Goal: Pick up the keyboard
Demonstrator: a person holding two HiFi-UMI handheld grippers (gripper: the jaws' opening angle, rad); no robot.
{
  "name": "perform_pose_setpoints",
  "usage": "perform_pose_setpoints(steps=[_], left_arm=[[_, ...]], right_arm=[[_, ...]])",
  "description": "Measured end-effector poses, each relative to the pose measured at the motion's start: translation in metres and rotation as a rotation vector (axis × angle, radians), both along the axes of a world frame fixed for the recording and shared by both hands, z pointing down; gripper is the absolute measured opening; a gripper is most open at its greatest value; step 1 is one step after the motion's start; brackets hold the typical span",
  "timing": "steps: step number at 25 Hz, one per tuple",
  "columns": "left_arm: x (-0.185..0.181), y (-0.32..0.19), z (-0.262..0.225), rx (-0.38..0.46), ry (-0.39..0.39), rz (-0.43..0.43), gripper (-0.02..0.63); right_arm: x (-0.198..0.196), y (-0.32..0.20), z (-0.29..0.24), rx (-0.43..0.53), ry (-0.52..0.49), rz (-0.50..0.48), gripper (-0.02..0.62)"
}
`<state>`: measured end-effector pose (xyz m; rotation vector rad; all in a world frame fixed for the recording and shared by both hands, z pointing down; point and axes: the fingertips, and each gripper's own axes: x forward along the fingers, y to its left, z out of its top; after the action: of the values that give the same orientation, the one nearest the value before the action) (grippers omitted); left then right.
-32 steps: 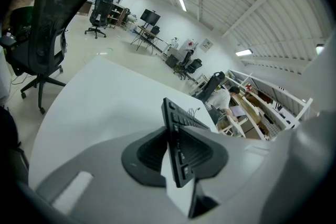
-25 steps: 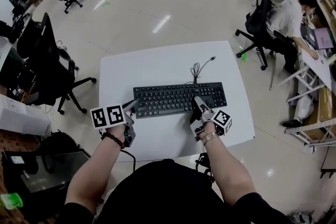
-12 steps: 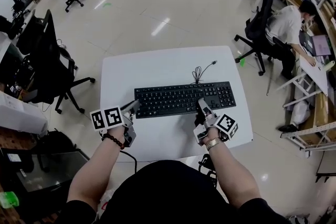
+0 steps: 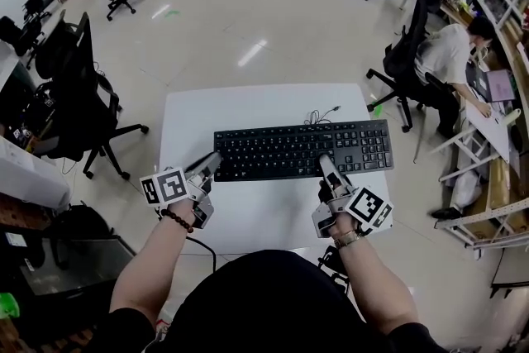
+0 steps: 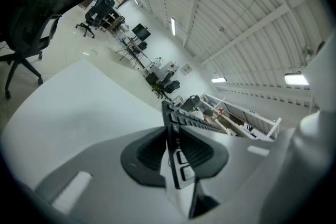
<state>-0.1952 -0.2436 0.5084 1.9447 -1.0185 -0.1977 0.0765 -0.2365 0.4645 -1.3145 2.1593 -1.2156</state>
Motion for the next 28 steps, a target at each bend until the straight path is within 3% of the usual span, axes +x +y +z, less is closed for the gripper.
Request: perform_pose_setpoints(steps=[8, 28], left_arm=[[0.002, 0.003, -0.015, 0.053, 0.012, 0.002, 0.089], [0.0, 0.005, -0.02, 0.068, 0.007, -0.012, 0.089]], right_arm=[[-0.003, 0.008, -0.032, 0.09, 0.076, -0.018, 0.121], [-0.006, 0.007, -0.039, 0.117, 0.09, -0.038, 0.121]])
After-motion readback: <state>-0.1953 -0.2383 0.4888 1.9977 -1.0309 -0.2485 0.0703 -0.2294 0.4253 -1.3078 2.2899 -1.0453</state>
